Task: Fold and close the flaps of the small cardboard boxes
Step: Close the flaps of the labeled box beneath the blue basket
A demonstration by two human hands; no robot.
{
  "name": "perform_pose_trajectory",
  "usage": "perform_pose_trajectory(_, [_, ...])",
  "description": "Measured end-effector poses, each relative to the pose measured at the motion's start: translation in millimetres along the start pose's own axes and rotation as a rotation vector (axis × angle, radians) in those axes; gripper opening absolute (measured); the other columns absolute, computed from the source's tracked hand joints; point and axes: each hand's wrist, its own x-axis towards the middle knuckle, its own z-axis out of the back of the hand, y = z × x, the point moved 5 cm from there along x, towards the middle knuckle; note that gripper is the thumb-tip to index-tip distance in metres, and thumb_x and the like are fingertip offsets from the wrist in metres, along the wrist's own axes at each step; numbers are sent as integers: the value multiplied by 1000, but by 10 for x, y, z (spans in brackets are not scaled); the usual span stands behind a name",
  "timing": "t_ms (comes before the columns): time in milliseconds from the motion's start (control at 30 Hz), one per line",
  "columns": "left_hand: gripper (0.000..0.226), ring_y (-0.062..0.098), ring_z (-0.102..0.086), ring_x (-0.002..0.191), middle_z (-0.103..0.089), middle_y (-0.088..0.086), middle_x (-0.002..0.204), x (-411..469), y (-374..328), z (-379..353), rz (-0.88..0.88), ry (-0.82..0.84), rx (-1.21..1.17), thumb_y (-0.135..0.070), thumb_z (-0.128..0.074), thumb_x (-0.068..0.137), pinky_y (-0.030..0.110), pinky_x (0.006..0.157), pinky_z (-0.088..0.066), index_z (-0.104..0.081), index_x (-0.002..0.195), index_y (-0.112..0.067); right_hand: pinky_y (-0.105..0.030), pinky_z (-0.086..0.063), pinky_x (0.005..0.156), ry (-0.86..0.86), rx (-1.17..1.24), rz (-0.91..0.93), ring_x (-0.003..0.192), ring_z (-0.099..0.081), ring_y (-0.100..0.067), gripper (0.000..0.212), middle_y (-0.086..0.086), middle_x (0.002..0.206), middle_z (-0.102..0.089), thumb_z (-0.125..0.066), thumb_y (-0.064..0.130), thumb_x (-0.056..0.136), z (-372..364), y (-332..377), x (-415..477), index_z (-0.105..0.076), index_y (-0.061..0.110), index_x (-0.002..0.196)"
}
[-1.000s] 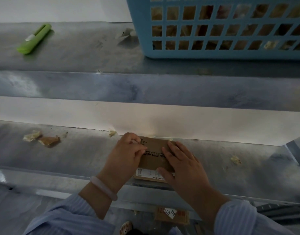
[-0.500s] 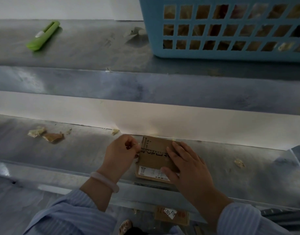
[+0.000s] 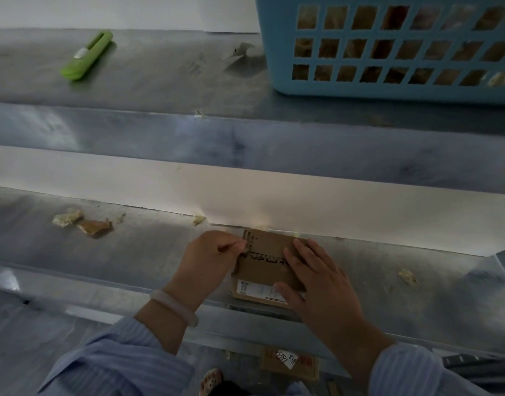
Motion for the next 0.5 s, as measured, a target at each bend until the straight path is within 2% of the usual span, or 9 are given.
perform_pose_trajectory(100, [33, 8, -64, 87, -67, -12, 92, -4, 109, -61, 232, 45, -131, -34, -75, 78, 34, 83, -56, -68, 108, -23, -35, -27, 108, 5, 41, -9, 142, -29, -14, 69, 7, 149, -42, -31, 70, 86, -15, -29, 2, -51, 28, 138])
perform_pose_trajectory(167, [22, 9, -66, 80, -69, -10, 85, -11, 134, -70, 264, 50, -74, -35, -74, 79, 34, 80, -57, -70, 97, -24, -35, -27, 107, 0, 47, -4, 142, -24, -11, 69, 8, 150, -41, -31, 70, 86, -13, -29, 0, -50, 29, 138])
perform_pose_trajectory(233, [5, 13, -69, 74, -71, -5, 79, -4, 181, -67, 294, 24, -148, -27, -75, 80, 38, 76, -59, -70, 81, -25, -36, -26, 109, 12, 72, -6, 143, -18, -8, 71, 11, 152, -36, -29, 72, 86, -14, -30, -6, -47, 31, 141])
perform_pose_trajectory(267, [5, 15, -70, 73, -72, -1, 78, -8, 205, -73, 327, 6, -217, -21, -74, 81, 39, 75, -59, -69, 79, -22, -35, -24, 111, 30, 86, -8, 144, -13, -6, 74, 13, 154, -30, -25, 75, 85, -23, -37, -8, -43, 32, 143])
perform_pose_trajectory(333, [3, 17, -71, 72, -72, 9, 82, -16, 257, -104, 410, -20, -354, -10, -70, 84, 35, 69, -60, -68, 81, -11, -32, -15, 115, 66, 111, -14, 146, -2, -2, 83, 18, 156, -18, -10, 81, 81, -31, -52, -11, -33, 36, 147])
perform_pose_trajectory(400, [3, 17, -69, 70, -70, 12, 84, -42, 244, -124, 452, -52, -427, -6, -66, 86, 24, 59, -57, -65, 83, -7, -31, -12, 116, 83, 120, -9, 146, 3, -1, 89, 20, 157, -13, -1, 84, 77, -30, -53, -7, -28, 37, 148])
perform_pose_trajectory(433, [4, 15, -68, 69, -69, 9, 81, -51, 233, -116, 418, -74, -357, -7, -66, 86, 20, 56, -54, -64, 83, -9, -30, -11, 116, 93, 120, -11, 145, 4, 0, 89, 20, 157, -12, 0, 84, 77, -30, -48, -3, -27, 38, 148])
perform_pose_trajectory(500, [5, 13, -63, 69, -66, 0, 77, -60, 177, -80, 233, -116, -24, -12, -65, 86, 19, 56, -46, -63, 82, -13, -28, -10, 114, 85, 131, -14, 145, 4, 1, 84, 20, 157, -14, -11, 82, 80, -27, -26, 1, -29, 37, 148])
